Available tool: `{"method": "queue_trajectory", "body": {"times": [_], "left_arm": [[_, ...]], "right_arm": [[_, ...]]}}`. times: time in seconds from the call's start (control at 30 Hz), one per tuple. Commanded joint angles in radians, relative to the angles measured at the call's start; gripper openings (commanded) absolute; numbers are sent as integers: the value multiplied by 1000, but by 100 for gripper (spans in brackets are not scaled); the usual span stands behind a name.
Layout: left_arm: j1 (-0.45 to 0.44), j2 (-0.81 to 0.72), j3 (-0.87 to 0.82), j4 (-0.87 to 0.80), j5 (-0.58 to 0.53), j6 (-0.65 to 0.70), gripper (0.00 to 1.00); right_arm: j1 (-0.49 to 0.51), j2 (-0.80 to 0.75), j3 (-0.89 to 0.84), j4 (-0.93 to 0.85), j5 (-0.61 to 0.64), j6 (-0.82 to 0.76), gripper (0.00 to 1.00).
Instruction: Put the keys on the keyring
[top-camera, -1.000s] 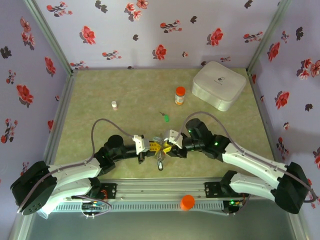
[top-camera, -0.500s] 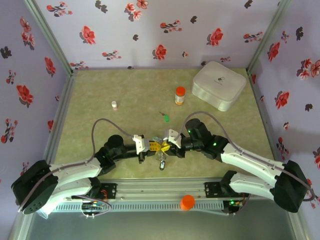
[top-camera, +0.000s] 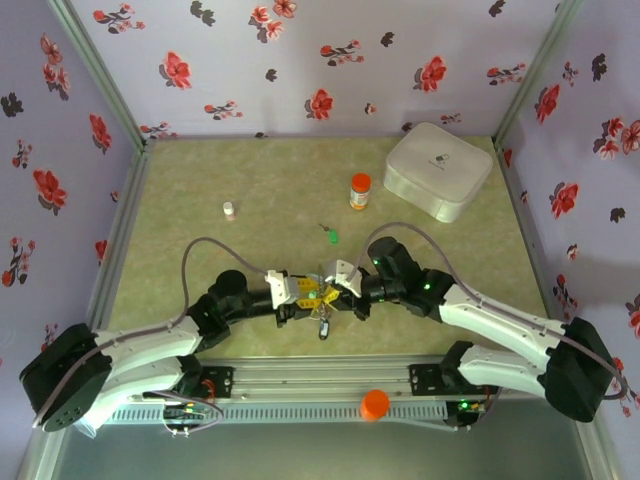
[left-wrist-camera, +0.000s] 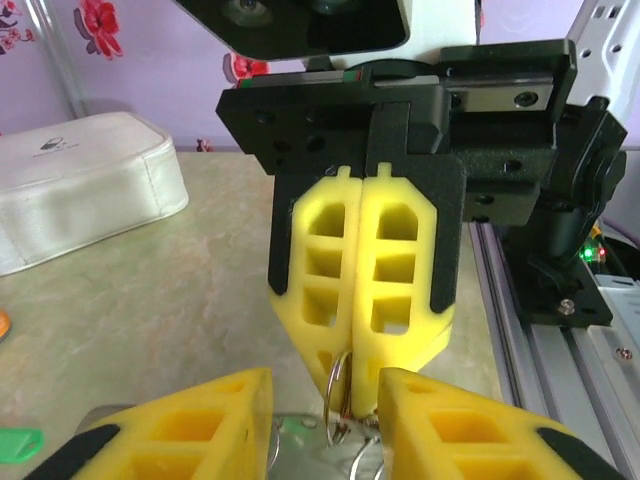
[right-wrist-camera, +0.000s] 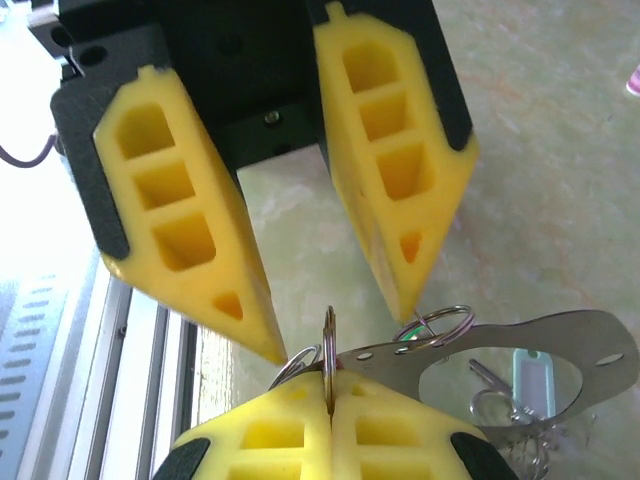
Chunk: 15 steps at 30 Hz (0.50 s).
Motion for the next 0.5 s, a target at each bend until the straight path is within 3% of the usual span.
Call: {"method": "queue_trajectory", "body": {"times": [0.0, 0.1, 0.47], "left_arm": [[-4, -60, 45, -178, -20, 69, 29], [-4, -80, 83, -273, -20, 96, 24], [-4, -71, 106, -282, -8, 96, 17]], "right_arm": [[3, -2, 70, -100, 41, -66, 0], [13, 15, 121, -177, 74, -101, 0], [81, 80, 236, -303, 159, -180, 0]]}}
